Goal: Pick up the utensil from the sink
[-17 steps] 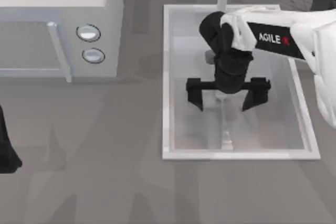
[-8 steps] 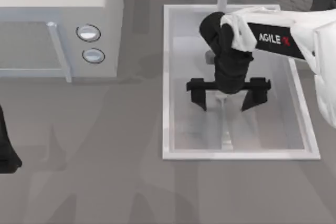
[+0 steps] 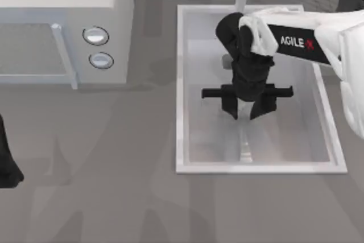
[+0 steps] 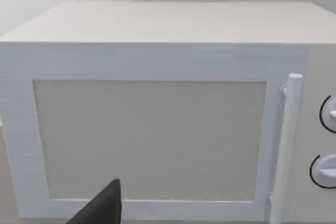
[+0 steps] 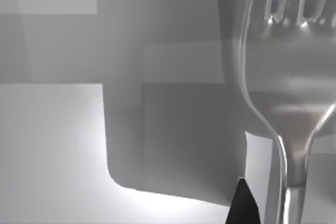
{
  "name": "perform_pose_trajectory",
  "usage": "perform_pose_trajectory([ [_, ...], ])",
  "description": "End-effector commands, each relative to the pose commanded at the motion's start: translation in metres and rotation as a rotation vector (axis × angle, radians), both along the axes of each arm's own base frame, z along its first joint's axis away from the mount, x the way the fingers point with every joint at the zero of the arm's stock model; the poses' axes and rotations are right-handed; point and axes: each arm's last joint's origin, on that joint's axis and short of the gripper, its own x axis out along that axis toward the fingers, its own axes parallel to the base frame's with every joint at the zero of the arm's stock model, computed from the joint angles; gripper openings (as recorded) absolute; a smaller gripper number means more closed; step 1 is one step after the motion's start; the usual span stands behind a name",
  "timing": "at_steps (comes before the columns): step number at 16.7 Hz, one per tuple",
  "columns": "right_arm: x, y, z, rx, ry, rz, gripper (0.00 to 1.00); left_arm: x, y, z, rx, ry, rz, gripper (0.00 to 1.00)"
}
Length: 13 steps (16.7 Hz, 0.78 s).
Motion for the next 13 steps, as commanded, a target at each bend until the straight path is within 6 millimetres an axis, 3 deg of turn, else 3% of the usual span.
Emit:
perform_pose_trajectory([
  [8, 0.0, 0.0, 0.0, 0.0, 0.0, 0.0, 0.0, 0.0, 0.0, 0.0, 0.0, 0.0, 0.0, 1.0],
  [9, 0.004, -0.001, 0.023, 0.0, -0.043, 0.008, 0.0, 0.0, 0.0, 0.0, 0.0, 0.0, 0.0, 1.0],
  [13, 0.009, 0.002, 0.045, 0.003, -0.05, 0.008, 0.0, 0.0, 0.0, 0.0, 0.0, 0.0, 0.0, 1.0],
])
